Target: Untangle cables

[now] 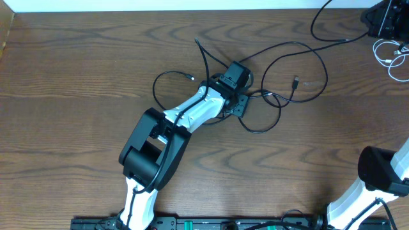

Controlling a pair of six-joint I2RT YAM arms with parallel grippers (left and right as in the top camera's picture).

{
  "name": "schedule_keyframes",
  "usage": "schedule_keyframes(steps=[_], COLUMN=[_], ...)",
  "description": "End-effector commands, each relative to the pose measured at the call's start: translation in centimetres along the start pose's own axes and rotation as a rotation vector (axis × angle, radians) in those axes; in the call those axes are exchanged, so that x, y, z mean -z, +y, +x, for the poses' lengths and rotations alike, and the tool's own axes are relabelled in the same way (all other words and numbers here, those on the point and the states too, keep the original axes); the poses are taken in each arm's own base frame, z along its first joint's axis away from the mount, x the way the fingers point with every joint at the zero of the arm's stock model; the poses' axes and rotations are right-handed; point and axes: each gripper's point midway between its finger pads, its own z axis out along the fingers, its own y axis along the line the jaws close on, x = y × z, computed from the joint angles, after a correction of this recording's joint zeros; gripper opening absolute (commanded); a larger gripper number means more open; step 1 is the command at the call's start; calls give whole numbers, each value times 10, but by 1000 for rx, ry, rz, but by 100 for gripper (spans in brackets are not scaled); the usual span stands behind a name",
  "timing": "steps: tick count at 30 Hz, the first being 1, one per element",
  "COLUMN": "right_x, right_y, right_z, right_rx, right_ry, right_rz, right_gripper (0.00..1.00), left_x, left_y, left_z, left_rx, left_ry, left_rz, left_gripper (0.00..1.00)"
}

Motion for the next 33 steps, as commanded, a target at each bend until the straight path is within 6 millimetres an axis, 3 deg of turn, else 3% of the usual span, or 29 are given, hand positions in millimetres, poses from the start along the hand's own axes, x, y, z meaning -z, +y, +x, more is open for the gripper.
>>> schedule_keyframes(steps=[1, 6, 8, 9, 12, 15, 18, 21, 26, 28, 29, 33], right_x=[-3, -3, -3, -3, -3, -3, -2, -3, -13, -22, -32, -56], right_y=[-2, -2, -3, -4, -6, -11, -18, -25, -42, -50, -59, -87], right_z=[1, 2, 2, 2, 3, 5, 5, 5, 6, 7, 10, 18], right_rx=[5, 3, 7, 6, 3, 0, -2, -4, -46, -64, -77, -133], right_ry=[8, 12, 13, 14, 19, 24, 26, 27, 47, 69, 95, 159], right_rz=[3, 3, 7, 11, 28, 51, 93, 130, 202, 222, 240, 323], right_gripper=[1, 1, 1, 1, 1, 1, 1, 1, 1, 1, 1, 1], left_x=[-9, -17, -20, -21, -24, -19, 4, 50, 154, 199, 241, 313], left_y=[3, 4, 3, 3, 2, 10, 35, 60, 96, 106, 113, 120], left_z=[0, 4, 7, 8, 13, 11, 1, -19, -57, -68, -74, -78], left_rx=[1, 1, 0, -1, -6, 4, 35, 85, 178, 204, 222, 242], left_ry=[2, 16, 26, 30, 44, 43, 15, -48, -271, -374, -474, -651], left_rz=[-14, -16, -17, -17, -20, -47, -120, -160, -168, -173, -179, -191], left_gripper=[59, 58, 51, 46, 8, 7, 7, 7, 7, 8, 7, 7])
